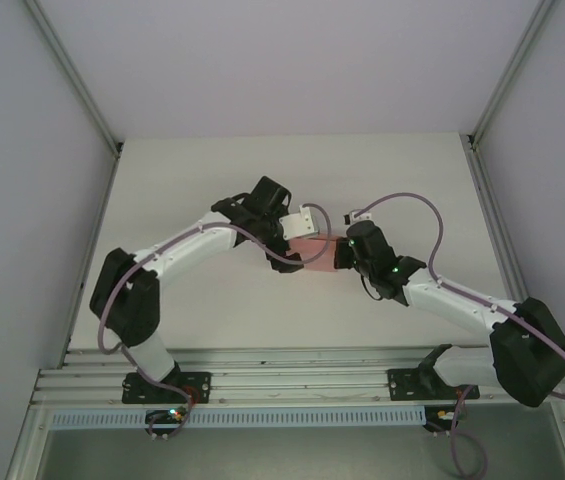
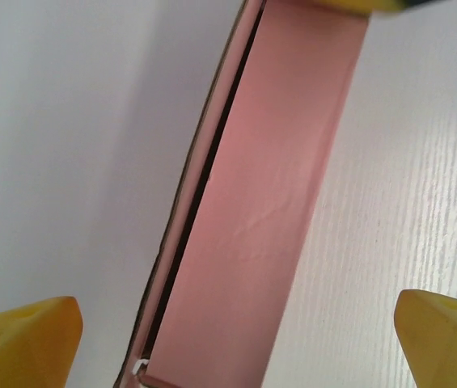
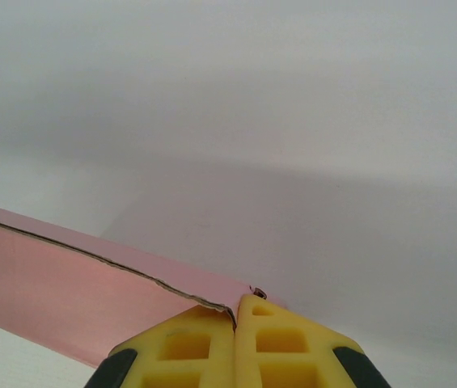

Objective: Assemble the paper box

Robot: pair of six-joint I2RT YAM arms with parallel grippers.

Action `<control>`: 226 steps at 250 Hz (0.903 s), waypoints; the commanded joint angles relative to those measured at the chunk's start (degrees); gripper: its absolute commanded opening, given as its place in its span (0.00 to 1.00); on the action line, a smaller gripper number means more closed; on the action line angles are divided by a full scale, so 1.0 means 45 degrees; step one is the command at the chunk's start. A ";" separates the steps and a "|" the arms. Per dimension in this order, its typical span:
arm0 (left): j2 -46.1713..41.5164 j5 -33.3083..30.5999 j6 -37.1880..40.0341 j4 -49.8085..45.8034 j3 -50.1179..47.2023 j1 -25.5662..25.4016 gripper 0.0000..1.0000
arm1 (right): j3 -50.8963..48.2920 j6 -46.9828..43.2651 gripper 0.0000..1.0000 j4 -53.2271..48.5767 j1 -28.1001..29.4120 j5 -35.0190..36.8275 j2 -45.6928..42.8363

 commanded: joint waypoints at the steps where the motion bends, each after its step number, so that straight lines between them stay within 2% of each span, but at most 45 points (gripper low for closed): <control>1: -0.0819 -0.0576 -0.0961 0.0694 -0.0441 0.0009 1.00 | 0.0273 -0.0094 0.00 -0.0662 0.0159 0.0642 0.0298; 23: -0.1374 -0.1080 -0.1997 0.1013 -0.0634 0.0278 1.00 | 0.0319 -0.0195 0.00 -0.0659 0.0200 0.0516 0.0275; 50: -0.1971 -0.1737 -0.3623 0.0849 -0.0777 0.0716 0.95 | 0.0437 -0.0275 0.00 -0.0798 0.0228 0.0424 0.0297; 80: -0.2111 -0.1396 -0.4477 0.0340 -0.0852 0.1043 0.81 | 0.0458 -0.0393 0.00 -0.0790 0.0298 0.0329 0.0366; 109: -0.1622 -0.1446 -0.4959 -0.0376 -0.0362 0.1097 0.57 | 0.0645 -0.0514 0.00 -0.1020 0.0338 0.0251 0.0483; 124: -0.1396 -0.1272 -0.5203 -0.0637 -0.0146 0.1117 0.52 | 0.0689 -0.0510 0.00 -0.1110 0.0342 0.0302 0.0532; 150: -0.1324 -0.0757 -0.5356 -0.0789 -0.0183 0.1135 0.53 | 0.0732 -0.0491 0.00 -0.1170 0.0355 0.0287 0.0532; 183: -0.1369 -0.0755 -0.5382 -0.0559 -0.0467 0.1147 0.56 | 0.0741 -0.0507 0.00 -0.1239 0.0363 0.0287 0.0532; 226: -0.0797 -0.1093 -0.5380 -0.0869 -0.0141 0.1183 0.52 | 0.0786 -0.0584 0.00 -0.1207 0.0358 0.0188 0.0571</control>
